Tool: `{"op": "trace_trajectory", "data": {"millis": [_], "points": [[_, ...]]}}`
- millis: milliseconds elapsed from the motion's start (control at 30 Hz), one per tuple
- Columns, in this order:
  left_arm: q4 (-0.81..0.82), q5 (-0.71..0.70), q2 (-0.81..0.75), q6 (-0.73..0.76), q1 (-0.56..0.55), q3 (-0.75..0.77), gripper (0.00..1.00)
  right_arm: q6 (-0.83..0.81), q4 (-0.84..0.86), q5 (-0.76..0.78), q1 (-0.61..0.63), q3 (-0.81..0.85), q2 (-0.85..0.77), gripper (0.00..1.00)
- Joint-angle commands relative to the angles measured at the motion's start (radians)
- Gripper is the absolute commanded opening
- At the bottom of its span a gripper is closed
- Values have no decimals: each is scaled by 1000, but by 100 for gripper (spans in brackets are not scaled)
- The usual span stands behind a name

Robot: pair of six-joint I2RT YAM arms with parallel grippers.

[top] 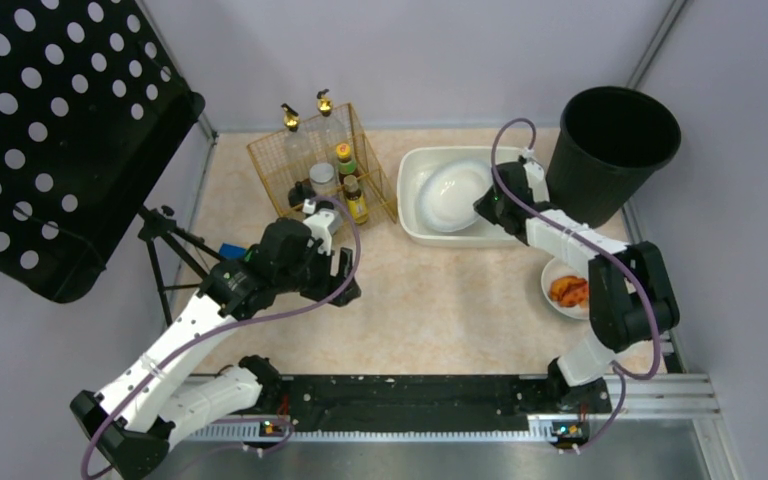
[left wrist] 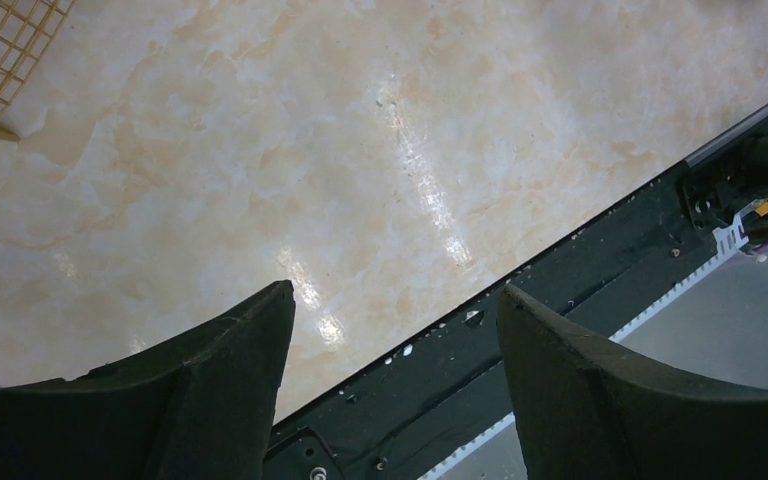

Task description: Clear the kitchen counter

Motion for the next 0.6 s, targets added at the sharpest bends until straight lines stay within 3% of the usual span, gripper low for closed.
{"op": "trace_trajectory", "data": {"millis": [0, 567], "points": [[4, -12, -10, -11, -3, 39, 79, 79, 238, -41, -43, -11, 23, 0], [0, -19, 15, -26, -2, 47, 78, 145, 403, -177, -56, -98, 233, 0]]}}
